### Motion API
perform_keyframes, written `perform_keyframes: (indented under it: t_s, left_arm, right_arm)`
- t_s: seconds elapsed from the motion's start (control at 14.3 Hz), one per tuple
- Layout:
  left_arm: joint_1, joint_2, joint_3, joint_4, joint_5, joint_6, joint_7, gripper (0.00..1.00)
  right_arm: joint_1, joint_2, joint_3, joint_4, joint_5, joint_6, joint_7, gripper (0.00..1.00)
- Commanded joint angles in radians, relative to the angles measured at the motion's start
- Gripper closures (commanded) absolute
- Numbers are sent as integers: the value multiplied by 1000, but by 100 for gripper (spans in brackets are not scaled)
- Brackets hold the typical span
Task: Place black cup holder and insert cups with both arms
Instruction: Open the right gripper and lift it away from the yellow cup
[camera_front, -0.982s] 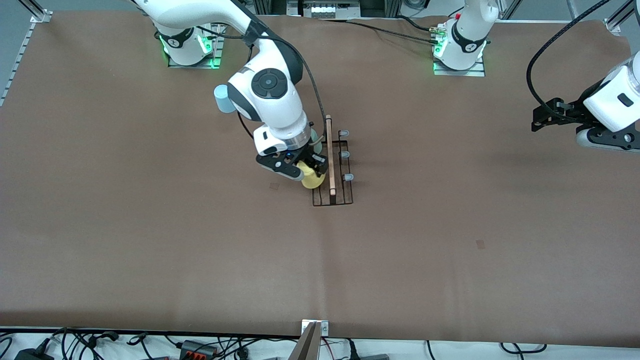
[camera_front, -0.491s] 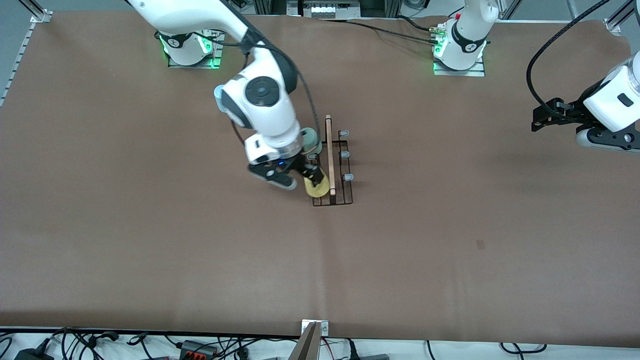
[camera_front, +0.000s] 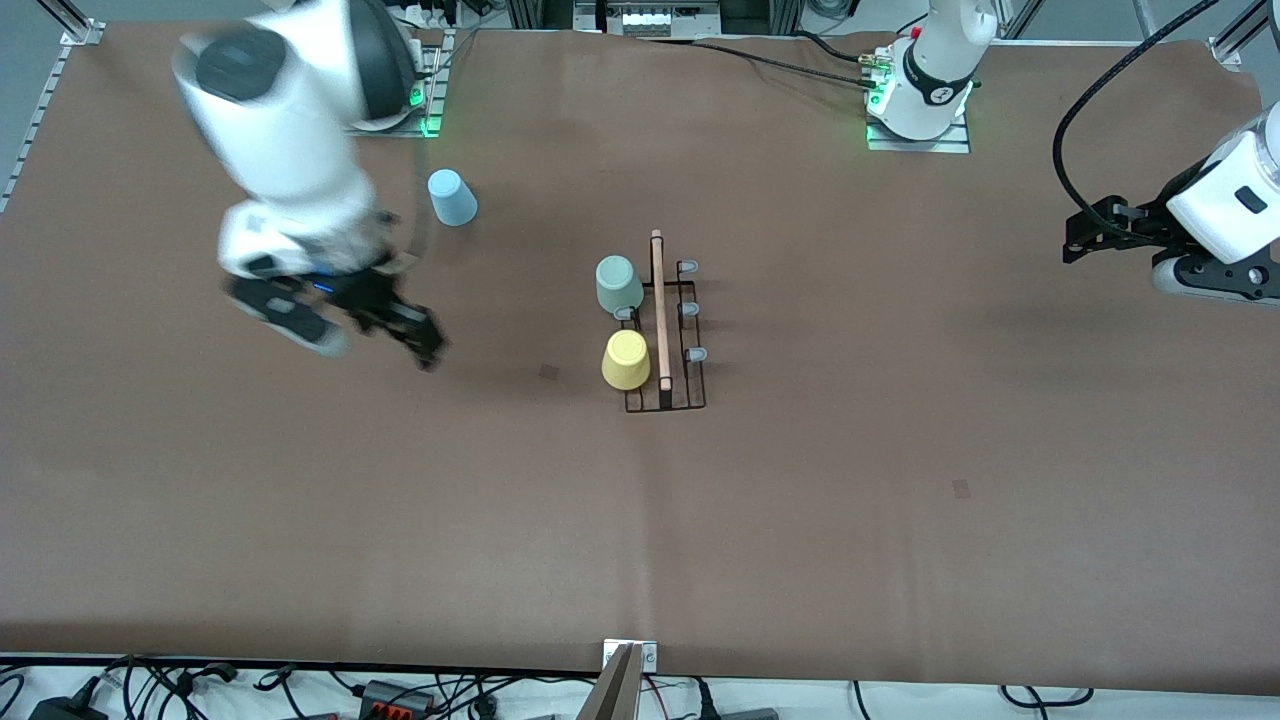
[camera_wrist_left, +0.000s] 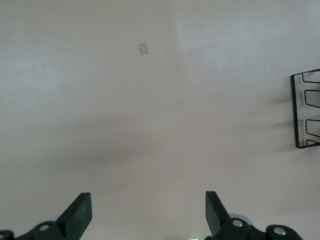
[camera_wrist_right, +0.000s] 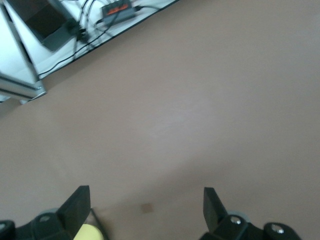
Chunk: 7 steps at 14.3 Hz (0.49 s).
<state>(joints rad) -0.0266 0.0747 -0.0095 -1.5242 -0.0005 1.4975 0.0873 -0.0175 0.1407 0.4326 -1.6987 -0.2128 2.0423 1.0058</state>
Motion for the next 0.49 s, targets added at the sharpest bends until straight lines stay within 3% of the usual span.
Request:
perform_keyframes:
  t_s: [0.0, 0.21, 0.42]
  left_arm:
    - [-1, 10, 5, 25, -23, -20, 0, 0]
    - [-1, 10, 5, 25, -23, -20, 0, 0]
    - [-1, 11, 5, 24, -23, -20, 0, 0]
  right_arm:
    - [-105, -82, 3, -50, 84, -68, -230, 0]
    - [-145, -112, -127, -49, 98, -160, -615, 0]
    - [-121, -110, -348, 9, 125, -232, -977, 0]
